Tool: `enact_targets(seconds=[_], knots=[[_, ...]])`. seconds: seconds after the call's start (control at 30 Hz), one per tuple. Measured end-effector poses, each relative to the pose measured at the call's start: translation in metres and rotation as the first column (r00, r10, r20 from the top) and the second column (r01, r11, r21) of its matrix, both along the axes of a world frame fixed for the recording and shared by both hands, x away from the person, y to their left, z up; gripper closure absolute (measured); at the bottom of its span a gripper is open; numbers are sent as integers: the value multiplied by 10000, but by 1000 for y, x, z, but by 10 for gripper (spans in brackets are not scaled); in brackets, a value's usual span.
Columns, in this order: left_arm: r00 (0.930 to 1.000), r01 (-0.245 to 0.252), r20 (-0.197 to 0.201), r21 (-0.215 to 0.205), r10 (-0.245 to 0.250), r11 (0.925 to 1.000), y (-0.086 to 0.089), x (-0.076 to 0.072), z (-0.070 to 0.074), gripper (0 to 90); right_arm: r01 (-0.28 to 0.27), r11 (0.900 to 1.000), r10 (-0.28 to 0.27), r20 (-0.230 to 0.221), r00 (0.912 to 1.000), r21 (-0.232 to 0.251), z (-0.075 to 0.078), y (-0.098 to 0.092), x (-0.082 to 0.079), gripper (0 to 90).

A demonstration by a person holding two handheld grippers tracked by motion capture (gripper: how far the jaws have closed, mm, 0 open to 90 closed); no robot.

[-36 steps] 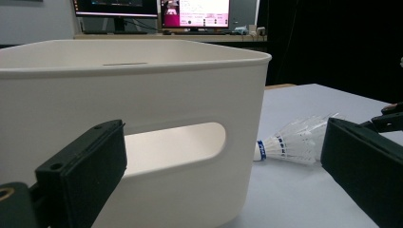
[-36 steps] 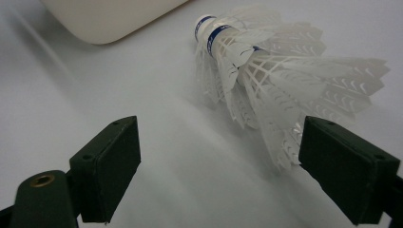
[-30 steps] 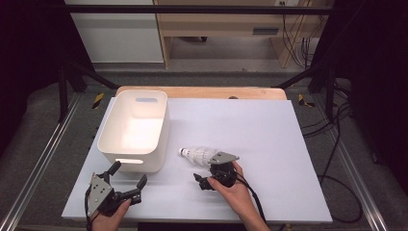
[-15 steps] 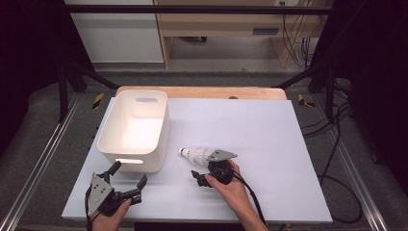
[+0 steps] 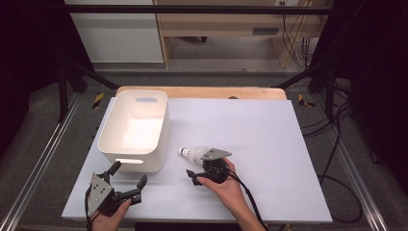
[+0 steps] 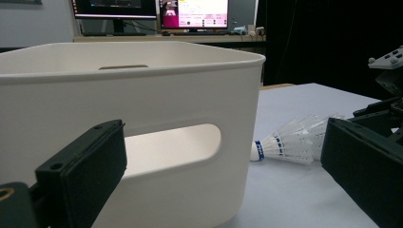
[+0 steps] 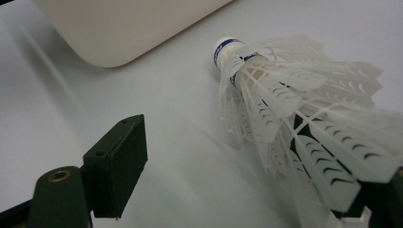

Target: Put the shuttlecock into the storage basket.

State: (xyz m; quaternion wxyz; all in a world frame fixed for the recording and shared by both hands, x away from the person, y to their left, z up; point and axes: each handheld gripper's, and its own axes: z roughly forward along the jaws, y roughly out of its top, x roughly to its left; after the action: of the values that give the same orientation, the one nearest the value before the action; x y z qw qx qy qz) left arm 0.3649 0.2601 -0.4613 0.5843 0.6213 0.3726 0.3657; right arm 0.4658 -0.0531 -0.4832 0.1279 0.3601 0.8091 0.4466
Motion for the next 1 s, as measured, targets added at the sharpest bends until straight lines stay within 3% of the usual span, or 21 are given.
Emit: enact_targets(seconds=[0.63,1.0], knots=[[10000,34,5,-24,-34,10000,-1,0,0,15,109,9999,-107,248,9996,-101,1,11,5,335],[10000,59,11,-18,-59,10000,-1,-1,0,15,566,9971,-543,454,9975,-510,0,13,8,500]])
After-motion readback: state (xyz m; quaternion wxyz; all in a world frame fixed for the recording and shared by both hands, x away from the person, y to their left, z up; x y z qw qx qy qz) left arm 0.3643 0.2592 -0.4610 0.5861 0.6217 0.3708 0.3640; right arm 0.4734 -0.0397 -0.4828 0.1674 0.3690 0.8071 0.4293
